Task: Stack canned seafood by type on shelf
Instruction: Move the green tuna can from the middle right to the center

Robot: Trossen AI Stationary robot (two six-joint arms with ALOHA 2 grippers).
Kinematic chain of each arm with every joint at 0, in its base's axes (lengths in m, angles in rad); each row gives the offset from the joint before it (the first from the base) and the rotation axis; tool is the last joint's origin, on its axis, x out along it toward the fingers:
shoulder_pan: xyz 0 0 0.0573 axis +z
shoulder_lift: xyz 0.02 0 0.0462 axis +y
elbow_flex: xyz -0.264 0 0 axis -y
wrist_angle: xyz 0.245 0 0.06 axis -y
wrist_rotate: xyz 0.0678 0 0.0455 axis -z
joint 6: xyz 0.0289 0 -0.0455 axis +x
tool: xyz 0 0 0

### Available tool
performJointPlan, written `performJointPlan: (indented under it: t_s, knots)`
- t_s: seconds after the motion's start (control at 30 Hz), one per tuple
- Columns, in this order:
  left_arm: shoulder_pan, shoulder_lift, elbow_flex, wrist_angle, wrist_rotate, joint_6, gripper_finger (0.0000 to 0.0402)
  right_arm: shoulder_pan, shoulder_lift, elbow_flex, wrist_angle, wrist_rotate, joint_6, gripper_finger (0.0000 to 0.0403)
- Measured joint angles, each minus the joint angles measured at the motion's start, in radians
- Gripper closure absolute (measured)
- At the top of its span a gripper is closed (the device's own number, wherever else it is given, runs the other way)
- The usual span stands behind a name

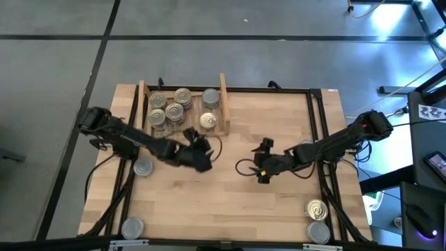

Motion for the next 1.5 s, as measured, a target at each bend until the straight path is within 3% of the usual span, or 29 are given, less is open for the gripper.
performJointPlan:
  t_s: [0.23, 0.37, 0.47, 0.7, 1.03, 1.27, 1.5]
  knots:
    - [-0.098, 0.076, -0.003, 0.002, 0.002, -0.110, 0.0047, -0.018, -0.120, 0.087, -0.619, 0.086, 0.323, 0.0071]
    - [-0.104, 0.146, -0.003, 0.010, 0.004, -0.176, 0.0047, -0.102, -0.140, 0.092, -0.944, 0.037, 0.516, 0.0097]
    - [-0.104, 0.200, -0.004, 0.023, 0.004, -0.198, 0.0047, -0.190, -0.139, 0.079, -1.075, -0.047, 0.565, 0.0132]
    - [-0.127, 0.276, -0.004, 0.031, 0.004, -0.250, 0.0047, -0.379, -0.133, 0.001, -1.107, -0.229, 0.537, 0.0232]
    - [-0.187, 0.284, -0.004, 0.024, 0.006, -0.233, 0.0047, -0.481, -0.067, -0.004, -1.143, -0.263, 0.441, 0.0345]
    - [-0.190, 0.284, -0.004, 0.024, 0.006, -0.234, 0.0047, -0.487, 0.043, -0.004, -1.165, -0.321, 0.322, 0.0390]
    - [-0.190, 0.284, -0.004, 0.030, 0.006, -0.249, 0.0047, -0.484, 0.155, 0.000, -1.035, -0.336, 0.220, 0.0392]
